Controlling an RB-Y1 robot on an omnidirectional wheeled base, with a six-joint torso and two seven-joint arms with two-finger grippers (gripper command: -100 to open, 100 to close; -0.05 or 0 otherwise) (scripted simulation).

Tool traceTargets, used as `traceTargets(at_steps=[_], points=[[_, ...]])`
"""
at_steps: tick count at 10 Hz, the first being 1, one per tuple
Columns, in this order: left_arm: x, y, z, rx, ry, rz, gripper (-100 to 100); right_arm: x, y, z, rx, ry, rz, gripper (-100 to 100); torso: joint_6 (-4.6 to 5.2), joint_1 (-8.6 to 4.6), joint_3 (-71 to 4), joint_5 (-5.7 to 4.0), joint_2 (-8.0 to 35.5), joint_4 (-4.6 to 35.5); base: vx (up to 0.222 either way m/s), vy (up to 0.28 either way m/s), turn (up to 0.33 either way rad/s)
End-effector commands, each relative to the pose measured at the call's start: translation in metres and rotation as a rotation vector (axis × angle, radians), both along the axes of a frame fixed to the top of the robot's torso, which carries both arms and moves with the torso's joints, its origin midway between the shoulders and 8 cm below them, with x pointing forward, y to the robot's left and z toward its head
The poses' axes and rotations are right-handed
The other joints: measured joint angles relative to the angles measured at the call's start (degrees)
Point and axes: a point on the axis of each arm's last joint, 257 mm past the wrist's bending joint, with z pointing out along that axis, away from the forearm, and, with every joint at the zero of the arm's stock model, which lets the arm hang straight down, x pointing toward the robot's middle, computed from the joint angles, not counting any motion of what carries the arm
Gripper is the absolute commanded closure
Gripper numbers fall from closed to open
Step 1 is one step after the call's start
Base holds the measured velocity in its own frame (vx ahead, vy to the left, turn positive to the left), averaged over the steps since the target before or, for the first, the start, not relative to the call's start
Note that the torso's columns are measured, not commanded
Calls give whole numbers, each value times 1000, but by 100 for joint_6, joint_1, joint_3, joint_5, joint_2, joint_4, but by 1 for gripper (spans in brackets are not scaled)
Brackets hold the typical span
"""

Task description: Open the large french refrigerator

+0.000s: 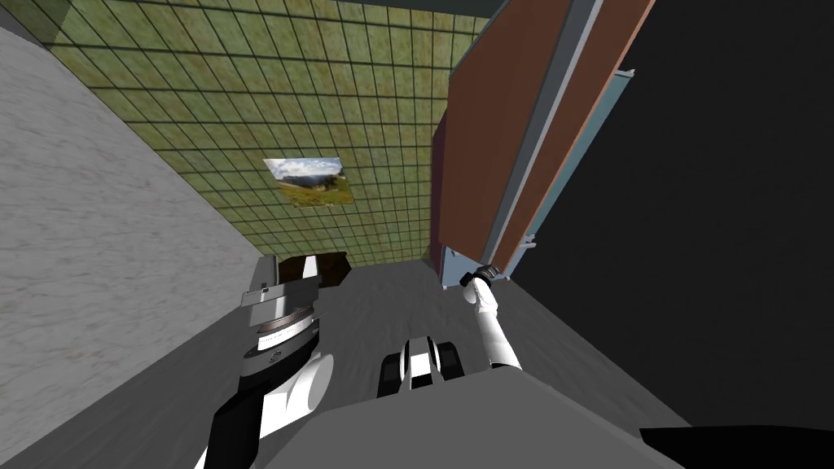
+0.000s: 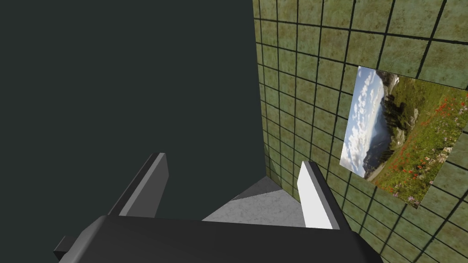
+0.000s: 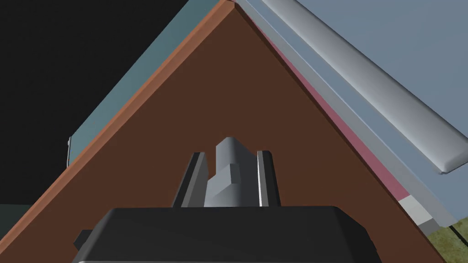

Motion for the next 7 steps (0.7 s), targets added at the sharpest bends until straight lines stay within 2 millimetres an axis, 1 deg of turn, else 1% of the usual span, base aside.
traceTargets(at_steps=[1, 2, 3, 5, 7], points=[[0, 0, 0, 0, 0, 0, 0, 8, 4, 14, 4, -2, -10, -100, -5, -61, 5, -38, 5, -23, -49, -46, 74], [0, 0, 0, 0, 0, 0, 0, 11, 5, 18, 6, -2, -13, -100, 7, -115, 3, -69, -2, -38, -85, -68, 72], [0, 0, 0, 1, 0, 0, 0, 14, 6, 23, 9, -2, -15, -100, 28, -110, -2, -58, -8, -30, -64, -73, 31], [0, 0, 0, 1, 0, 0, 0, 19, 9, 32, 13, -2, -20, -100, 41, -38, 0, -36, -1, -30, -37, -66, 14], [0, 0, 0, 1, 0, 0, 0, 24, 12, 40, 19, -1, -23, -100, 24, 2, 17, -22, 26, -17, -36, -42, 18]])
